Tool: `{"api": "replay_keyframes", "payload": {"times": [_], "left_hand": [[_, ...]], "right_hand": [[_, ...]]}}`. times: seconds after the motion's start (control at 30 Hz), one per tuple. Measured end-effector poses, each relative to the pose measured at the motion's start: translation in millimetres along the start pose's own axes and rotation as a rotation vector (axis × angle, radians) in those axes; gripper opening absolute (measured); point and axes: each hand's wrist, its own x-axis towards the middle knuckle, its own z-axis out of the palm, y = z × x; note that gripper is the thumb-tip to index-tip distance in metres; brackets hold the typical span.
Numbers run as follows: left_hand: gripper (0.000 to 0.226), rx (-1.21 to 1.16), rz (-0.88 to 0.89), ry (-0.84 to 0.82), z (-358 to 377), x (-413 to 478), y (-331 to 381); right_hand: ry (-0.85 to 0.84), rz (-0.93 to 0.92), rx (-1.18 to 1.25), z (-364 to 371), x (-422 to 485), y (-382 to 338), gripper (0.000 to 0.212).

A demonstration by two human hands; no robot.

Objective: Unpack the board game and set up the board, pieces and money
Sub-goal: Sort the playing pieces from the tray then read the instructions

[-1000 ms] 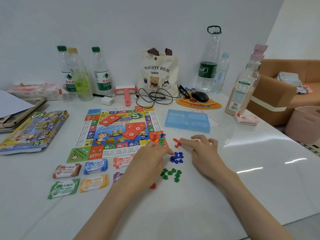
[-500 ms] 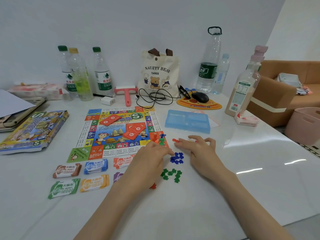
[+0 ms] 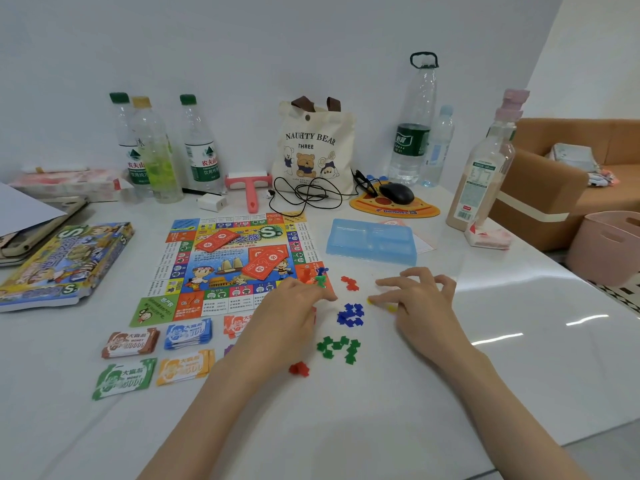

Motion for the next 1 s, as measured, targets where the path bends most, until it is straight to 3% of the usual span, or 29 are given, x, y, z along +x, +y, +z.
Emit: {"api": "replay_keyframes", "payload": {"times": [0.13,0.23,0.33,0.5,0.7,1.0], "left_hand": [[0.050,-0.009,-0.031,0.017,-5.7,-0.9,-0.1],[0.051,-0.014,-0.062,0.025,-7.6,0.0,-4.6],[0.052,-0.027,-0.064,0.041,-10.7,0.2,-8.5],[0.053,-0.065,-0.090,0.091,-17.8,1.8,-18.7],[0.051,-0.096,-0.084,0.109,-19.0,3.1,-22.1],[0.047,-0.141,-0.062,0.093,-18.7,-0.2,-16.7]], "right_hand": [[0.064,-0.014,0.029,-2.4,-5.9,2.0,0.050],[0.151,0.044,0.181,-2.1,-7.4,2.7,0.050],[0.120,0.098,0.283,-3.3,-8.4,3.3,0.048],[-0.034,-0.036,0.218,-3.4,-18.3,-0.2,0.038],[-0.070,-0.109,0.136,-6.5,-33.5,-6.4,0.041],[-0.043,-0.131,0.064,-5.7,-62.0,-16.2,0.027]]}}
